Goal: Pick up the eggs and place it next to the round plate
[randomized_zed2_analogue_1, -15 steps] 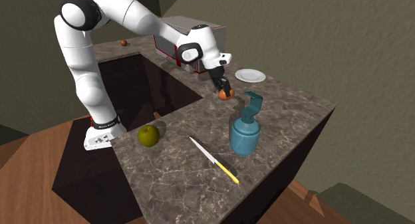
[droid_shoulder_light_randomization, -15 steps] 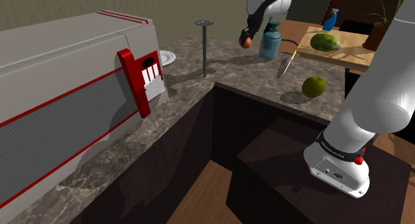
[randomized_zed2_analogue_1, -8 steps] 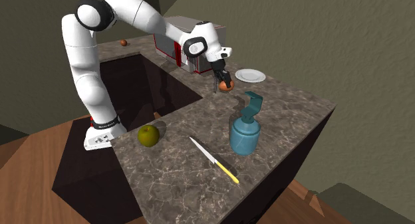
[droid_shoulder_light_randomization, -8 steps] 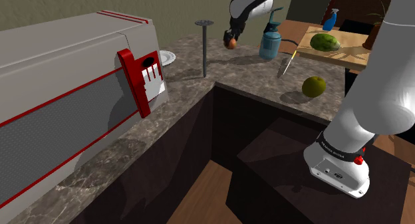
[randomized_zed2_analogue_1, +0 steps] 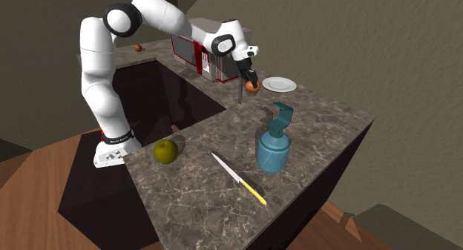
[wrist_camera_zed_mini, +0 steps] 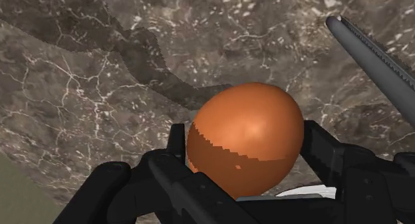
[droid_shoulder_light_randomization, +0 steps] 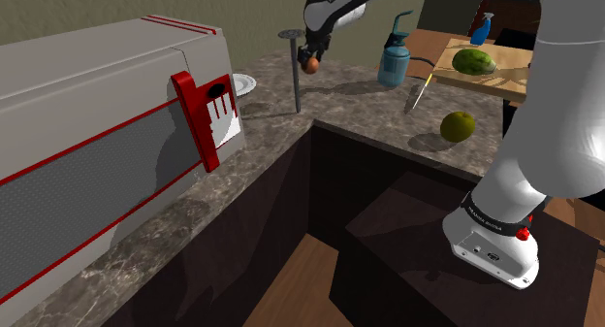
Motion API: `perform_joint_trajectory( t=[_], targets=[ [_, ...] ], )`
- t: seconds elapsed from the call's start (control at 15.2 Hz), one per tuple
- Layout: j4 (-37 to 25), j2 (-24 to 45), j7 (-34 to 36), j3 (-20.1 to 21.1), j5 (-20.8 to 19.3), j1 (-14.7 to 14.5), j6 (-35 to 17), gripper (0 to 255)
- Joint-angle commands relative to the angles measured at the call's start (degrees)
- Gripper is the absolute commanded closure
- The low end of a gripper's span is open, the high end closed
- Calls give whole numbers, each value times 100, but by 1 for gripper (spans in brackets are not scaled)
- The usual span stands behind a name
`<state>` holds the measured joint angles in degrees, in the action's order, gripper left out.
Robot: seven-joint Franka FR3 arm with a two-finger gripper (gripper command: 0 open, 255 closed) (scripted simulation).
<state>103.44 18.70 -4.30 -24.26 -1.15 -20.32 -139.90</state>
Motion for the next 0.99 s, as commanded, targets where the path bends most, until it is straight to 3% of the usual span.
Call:
perform_joint_trajectory(
  t=[0.0,0.53,0.66,0.73,0.92],
  targets=[
    [-367,238,201,63,13,-102,163,255],
    [-2145,1372,864,291,112,-396,947,255],
    [-2740,1731,1007,346,150,-432,1214,255],
    [-3422,2133,1142,401,193,-444,1521,255],
    [-3270,2182,1166,409,195,-453,1324,255]
  ],
)
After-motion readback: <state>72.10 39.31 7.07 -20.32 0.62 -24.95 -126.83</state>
